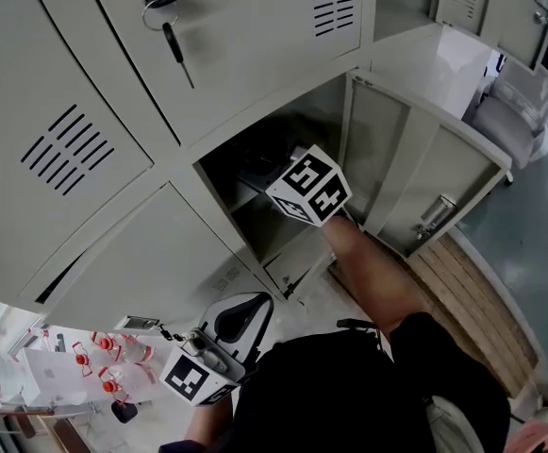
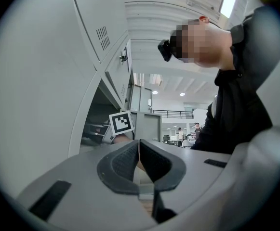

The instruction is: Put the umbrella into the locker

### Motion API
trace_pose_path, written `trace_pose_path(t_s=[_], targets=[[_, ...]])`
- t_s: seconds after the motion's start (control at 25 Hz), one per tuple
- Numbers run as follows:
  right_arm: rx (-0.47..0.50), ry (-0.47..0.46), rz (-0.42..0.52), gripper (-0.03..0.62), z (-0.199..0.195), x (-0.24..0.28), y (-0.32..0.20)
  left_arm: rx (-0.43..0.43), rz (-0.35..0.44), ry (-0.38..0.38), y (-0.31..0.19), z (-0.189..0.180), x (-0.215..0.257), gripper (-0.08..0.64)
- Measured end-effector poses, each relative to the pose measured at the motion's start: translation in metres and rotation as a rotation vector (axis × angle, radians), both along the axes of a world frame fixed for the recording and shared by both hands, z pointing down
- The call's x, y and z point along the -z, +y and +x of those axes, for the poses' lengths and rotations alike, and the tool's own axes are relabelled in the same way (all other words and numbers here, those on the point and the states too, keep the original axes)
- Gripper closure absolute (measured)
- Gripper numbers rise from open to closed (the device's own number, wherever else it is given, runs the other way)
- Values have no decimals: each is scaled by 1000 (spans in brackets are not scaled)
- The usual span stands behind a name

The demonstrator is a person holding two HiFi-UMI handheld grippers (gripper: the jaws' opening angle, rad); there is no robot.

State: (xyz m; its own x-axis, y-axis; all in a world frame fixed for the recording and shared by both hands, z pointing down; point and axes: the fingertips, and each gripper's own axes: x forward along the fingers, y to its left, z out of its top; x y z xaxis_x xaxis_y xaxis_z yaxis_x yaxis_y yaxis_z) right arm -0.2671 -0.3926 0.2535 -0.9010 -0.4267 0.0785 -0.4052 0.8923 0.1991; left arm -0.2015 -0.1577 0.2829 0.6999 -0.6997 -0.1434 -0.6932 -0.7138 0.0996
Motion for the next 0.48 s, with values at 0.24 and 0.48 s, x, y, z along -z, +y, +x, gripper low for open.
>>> trace_pose_path(t_s=[0.24,0.48], targets=[[-6,74,16,333,-16,-5,-14,18,1,24,-1,-5,3,540],[-22,171,40,333,-24,-20,-25,27,30,54,-3,-5,15,540]])
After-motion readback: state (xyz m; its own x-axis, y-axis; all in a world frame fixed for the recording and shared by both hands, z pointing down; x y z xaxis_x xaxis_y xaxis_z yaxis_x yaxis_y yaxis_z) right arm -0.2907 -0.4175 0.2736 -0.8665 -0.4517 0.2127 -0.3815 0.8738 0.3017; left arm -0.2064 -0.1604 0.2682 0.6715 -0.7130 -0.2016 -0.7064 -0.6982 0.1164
